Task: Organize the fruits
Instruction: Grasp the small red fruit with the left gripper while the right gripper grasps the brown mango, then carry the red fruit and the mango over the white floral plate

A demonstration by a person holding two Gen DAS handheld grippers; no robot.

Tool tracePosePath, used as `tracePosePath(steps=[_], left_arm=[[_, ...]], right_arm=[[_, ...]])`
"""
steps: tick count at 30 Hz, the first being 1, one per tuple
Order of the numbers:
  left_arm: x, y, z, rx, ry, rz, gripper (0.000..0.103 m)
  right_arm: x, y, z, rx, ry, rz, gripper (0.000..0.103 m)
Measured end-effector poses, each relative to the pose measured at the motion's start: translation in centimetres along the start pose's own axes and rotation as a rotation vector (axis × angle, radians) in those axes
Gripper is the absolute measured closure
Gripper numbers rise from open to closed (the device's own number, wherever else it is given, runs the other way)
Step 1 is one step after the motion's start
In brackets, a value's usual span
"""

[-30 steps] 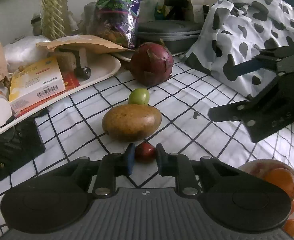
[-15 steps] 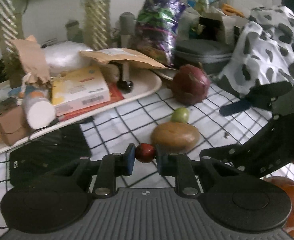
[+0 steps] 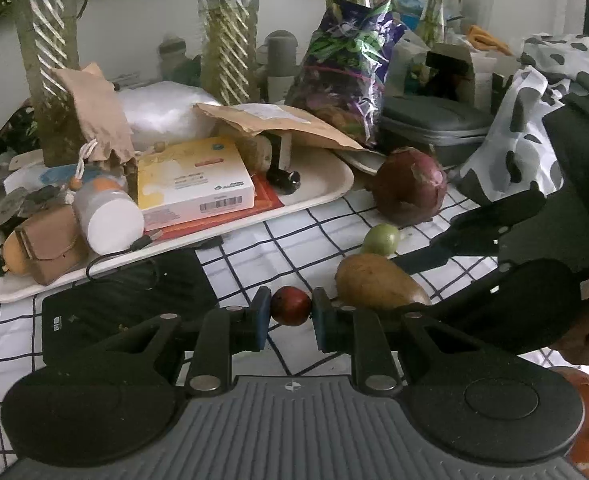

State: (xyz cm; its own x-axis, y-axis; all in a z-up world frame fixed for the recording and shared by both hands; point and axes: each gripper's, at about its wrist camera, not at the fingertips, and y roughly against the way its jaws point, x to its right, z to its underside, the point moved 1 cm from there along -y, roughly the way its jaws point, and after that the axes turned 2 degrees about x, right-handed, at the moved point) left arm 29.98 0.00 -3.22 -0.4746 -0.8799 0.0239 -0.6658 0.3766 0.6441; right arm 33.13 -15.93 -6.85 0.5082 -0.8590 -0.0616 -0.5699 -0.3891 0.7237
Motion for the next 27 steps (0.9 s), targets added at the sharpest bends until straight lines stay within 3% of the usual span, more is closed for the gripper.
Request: tracePosePath(steps=[10, 27], left_arm=[[0.6, 0.2, 0.2, 0.001, -0.038, 0.008, 0.082], [3.0, 3.9, 1.7, 0.050, -0.028, 0.048, 0.082]], right_arm=[[-0.2, 0.4, -0.1, -0.007, -0.015, -0.005, 0.054], [-0.1, 8.6, 2.3, 0.086, -0.051, 0.063, 0.054]])
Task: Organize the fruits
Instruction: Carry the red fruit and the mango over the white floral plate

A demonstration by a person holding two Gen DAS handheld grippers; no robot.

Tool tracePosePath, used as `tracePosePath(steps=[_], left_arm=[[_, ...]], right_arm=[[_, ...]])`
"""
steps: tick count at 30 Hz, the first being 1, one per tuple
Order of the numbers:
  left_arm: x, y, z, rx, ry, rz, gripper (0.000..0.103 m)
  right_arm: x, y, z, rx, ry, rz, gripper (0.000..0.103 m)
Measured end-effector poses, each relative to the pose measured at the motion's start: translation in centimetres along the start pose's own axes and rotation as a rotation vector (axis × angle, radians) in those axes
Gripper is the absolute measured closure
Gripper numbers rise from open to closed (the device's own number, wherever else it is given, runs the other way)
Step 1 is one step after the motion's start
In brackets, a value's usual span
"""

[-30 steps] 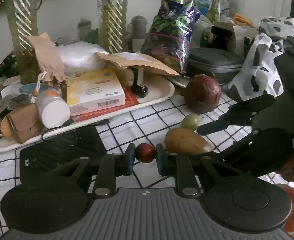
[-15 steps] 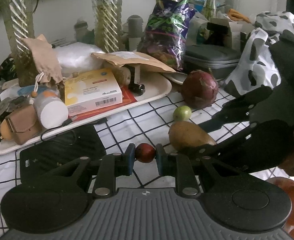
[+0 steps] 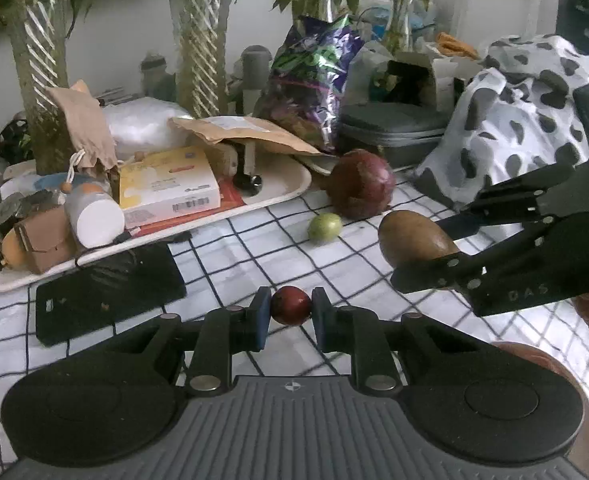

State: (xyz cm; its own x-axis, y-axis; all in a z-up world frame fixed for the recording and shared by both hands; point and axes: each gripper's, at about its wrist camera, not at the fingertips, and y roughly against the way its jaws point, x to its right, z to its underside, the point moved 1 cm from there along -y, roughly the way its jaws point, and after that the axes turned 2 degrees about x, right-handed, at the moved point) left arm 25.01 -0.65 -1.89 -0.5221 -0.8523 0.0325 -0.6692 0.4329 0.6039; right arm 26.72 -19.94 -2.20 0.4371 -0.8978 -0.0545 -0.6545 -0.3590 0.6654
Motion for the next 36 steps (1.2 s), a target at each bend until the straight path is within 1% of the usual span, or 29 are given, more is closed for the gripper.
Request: tracePosePath(steps=[7, 16, 22, 27, 32, 36], left_arm=[[1.6, 2.0, 1.2, 0.010, 0.006, 0.023, 0.082], [3.5, 4.8, 2.7, 0.021, 0.012, 0.042, 0.082], [4.9, 6.7, 4.2, 0.012, 0.008, 0.052, 0.082], [6.5, 8.5, 5.5, 0.005, 0.005, 0.071, 0.082], [8.1, 10.0, 6.7, -0.025, -0.009, 0.090, 0.082], [9.1, 10.5, 7.7, -0.079, -0.023, 0.097, 0.082]], right_arm=[[-0.6, 3.0, 1.4, 0.017, -0.027, 0.014, 0.054], [-2.5, 6.2, 3.0, 0.036, -0.044, 0.004, 0.054], [-3.6, 8.6, 4.2, 0.057, -0.062, 0.007, 0.054], [-4.7, 10.6, 5.7, 0.056, -0.067, 0.009, 0.054], [-5.9, 12.3, 7.5, 0.040, -0.062, 0.010, 0.054], [-6.8, 13.4, 8.7, 0.025, -0.053, -0.003, 0.054]])
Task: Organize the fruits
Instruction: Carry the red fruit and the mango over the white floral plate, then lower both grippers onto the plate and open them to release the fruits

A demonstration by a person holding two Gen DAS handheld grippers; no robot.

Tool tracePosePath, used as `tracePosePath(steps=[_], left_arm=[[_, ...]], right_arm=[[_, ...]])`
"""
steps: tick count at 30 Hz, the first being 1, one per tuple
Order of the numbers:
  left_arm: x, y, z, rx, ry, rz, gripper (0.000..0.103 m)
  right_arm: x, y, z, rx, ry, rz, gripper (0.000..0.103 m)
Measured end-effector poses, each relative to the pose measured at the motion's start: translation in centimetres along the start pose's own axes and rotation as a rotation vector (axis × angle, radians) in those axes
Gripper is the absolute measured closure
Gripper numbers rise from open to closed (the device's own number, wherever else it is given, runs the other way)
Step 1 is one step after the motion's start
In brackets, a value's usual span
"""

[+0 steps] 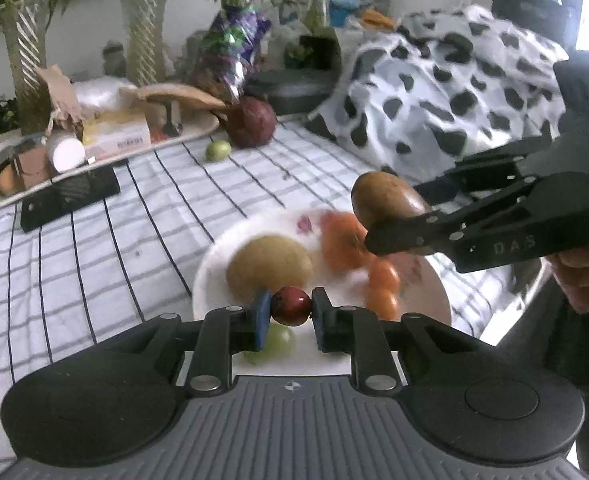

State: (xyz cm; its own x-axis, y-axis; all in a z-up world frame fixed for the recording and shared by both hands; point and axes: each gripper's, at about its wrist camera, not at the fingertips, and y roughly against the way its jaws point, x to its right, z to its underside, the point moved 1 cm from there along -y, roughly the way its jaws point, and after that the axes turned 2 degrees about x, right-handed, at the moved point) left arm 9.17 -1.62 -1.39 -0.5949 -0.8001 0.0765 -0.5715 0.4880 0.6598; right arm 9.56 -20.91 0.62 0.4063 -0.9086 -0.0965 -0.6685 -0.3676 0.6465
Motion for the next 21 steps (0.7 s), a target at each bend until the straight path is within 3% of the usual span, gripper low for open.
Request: tracePosePath(steps=[9, 11, 13, 15, 18, 21], left_arm=[[0.6, -1.1, 1.6, -0.128, 0.001, -0.026, 0.081], [0.6, -1.3, 1.8, -0.148, -0.006, -0.053, 0.073], [0.7, -1.1, 1.9, -0.140, -0.010, -0.059, 0.050], [0.8, -0.5, 1.7, -0.122, -0.001, -0.066, 0.039], [0.6, 0.5, 1.7, -0.096, 0.018, -0.109, 0.034], [0.3, 1.4, 1.6, -0.071, 0.058, -0.106, 0.034]], right_arm=[[-2.0, 1.1, 2.3, -0.062, 0.037, -0.032, 0.054], [-2.5, 1.1, 2.6, -0.077, 0.051, -0.042, 0.054], [-2.9, 0.8, 2.9, -0.094, 0.064, -0.053, 0.054], [-3.2, 0.5, 3.1, -0.116, 0.079, -0.064, 0.054], [-3.6, 0.1, 3.4, -0.137, 0.097, -0.076, 0.054], [-3.9, -0.2, 3.6, -0.153, 0.112, -0.096, 0.054]])
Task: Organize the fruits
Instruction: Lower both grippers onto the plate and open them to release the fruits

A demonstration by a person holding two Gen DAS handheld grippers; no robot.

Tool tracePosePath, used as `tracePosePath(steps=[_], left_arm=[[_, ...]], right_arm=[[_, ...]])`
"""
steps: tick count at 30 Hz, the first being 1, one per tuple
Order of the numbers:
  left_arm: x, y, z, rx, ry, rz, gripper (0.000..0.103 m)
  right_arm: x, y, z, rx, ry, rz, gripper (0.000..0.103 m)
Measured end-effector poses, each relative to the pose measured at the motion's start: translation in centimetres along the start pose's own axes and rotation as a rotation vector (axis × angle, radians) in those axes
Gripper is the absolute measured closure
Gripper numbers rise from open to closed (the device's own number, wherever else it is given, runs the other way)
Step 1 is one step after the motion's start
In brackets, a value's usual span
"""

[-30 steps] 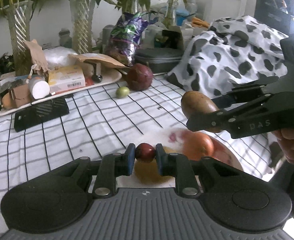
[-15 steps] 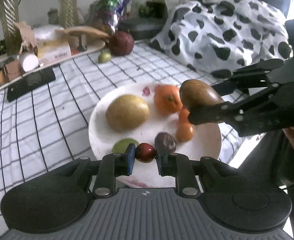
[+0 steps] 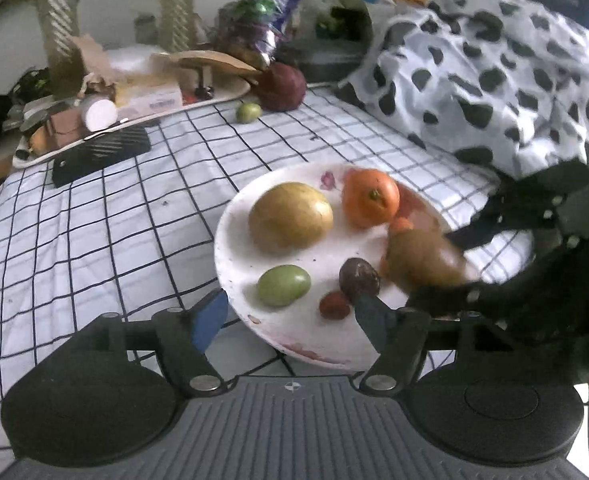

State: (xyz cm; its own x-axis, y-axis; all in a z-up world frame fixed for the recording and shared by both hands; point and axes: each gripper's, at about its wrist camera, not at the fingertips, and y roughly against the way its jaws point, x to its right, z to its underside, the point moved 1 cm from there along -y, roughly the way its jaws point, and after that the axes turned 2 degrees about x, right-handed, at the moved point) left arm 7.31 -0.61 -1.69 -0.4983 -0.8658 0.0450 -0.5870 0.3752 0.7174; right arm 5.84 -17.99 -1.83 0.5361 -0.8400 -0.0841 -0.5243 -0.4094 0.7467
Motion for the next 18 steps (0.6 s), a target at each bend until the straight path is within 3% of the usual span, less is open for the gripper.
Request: tracePosePath(steps=[8, 10, 11, 12, 15, 18], left_arm=[[-0.6, 0.5, -0.2, 0.030, 0.035, -0.020, 0.034], [-0.6, 0.5, -0.2, 0.032, 0.035, -0.024, 0.034], [-0.6, 0.5, -0.2, 0.033, 0.035, -0.024, 0.034], [-0.5, 0.6, -0.2, 0.036, 0.033, -0.026, 0.034], [-0.3, 0.8, -0.1, 0.044, 0.030, -0.031, 0.034], [-0.3, 1.0, -0.1, 0.047, 0.036, -0.033, 0.034]], right_arm=[[-1.1, -0.5, 0.1, -0.014, 0.080, -0.012, 0.052], [-1.3, -0.8, 0.2, -0.028, 0.095, 0.015, 0.036], [-1.3, -0.7, 0.1, -0.015, 0.102, 0.039, 0.011], [-1.3, -0.3, 0.1, 0.010, 0.105, 0.052, 0.001], [-0.8, 0.7, 0.1, 0.062, 0.071, 0.033, 0.000], [-0.6, 0.8, 0.5, 0.049, 0.071, 0.071, 0.000]])
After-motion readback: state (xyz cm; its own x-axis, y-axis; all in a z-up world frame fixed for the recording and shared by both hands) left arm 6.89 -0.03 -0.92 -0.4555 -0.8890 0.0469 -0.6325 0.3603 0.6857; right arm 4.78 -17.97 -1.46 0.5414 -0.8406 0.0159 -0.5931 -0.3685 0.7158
